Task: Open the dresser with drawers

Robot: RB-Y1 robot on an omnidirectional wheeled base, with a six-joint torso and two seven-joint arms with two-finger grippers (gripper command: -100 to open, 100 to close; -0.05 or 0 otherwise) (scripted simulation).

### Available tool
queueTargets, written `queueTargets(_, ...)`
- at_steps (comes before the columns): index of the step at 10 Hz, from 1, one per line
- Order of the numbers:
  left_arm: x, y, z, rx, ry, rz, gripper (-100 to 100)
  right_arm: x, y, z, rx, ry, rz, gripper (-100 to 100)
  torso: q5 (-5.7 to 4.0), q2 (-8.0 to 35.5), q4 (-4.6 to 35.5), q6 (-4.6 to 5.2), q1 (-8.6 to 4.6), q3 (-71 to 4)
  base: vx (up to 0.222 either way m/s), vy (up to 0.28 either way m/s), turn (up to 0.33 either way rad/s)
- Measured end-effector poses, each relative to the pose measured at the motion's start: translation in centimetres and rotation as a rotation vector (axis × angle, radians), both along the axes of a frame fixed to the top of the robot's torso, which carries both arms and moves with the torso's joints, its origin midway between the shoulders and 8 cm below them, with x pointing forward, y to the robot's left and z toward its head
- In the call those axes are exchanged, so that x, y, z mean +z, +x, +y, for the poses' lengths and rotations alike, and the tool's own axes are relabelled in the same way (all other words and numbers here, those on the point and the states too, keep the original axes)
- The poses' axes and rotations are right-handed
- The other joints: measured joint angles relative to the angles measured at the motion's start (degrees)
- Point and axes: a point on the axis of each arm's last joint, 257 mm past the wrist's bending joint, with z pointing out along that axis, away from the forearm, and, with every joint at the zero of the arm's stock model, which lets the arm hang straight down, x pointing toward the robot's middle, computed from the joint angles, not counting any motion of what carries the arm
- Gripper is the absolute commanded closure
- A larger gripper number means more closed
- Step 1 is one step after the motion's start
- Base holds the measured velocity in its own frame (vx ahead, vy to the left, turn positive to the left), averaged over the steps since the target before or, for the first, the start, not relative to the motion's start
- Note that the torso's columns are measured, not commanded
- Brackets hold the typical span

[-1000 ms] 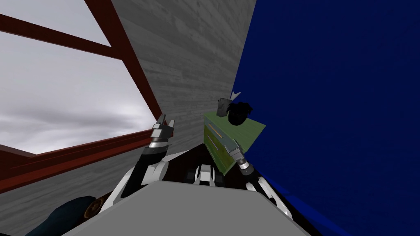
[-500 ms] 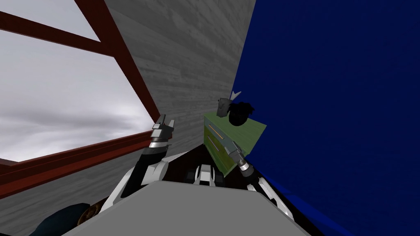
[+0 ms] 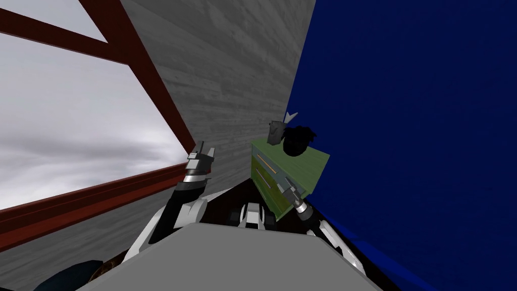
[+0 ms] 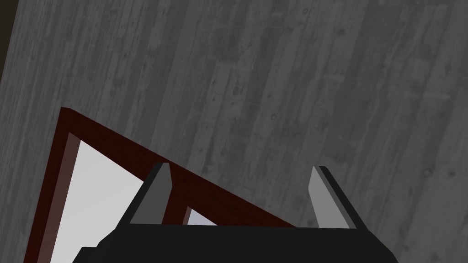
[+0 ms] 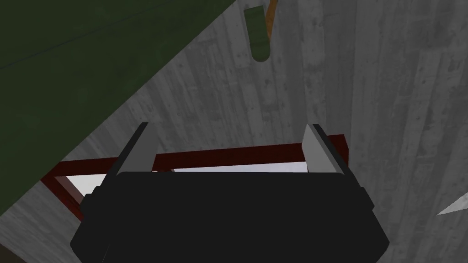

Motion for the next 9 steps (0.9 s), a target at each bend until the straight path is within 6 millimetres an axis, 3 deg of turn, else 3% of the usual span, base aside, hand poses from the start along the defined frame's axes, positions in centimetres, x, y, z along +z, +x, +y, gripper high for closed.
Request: queueTargets(9, 0.0, 0.0, 0.0, 0.0, 0.0, 0.0, 0, -3.2, -0.9, -0.9, 0.016, -0.271, -0.082, -100, -0.04, 0.13, 0.04, -0.02, -0.13, 0.08, 0.031, 0.028, -0.028)
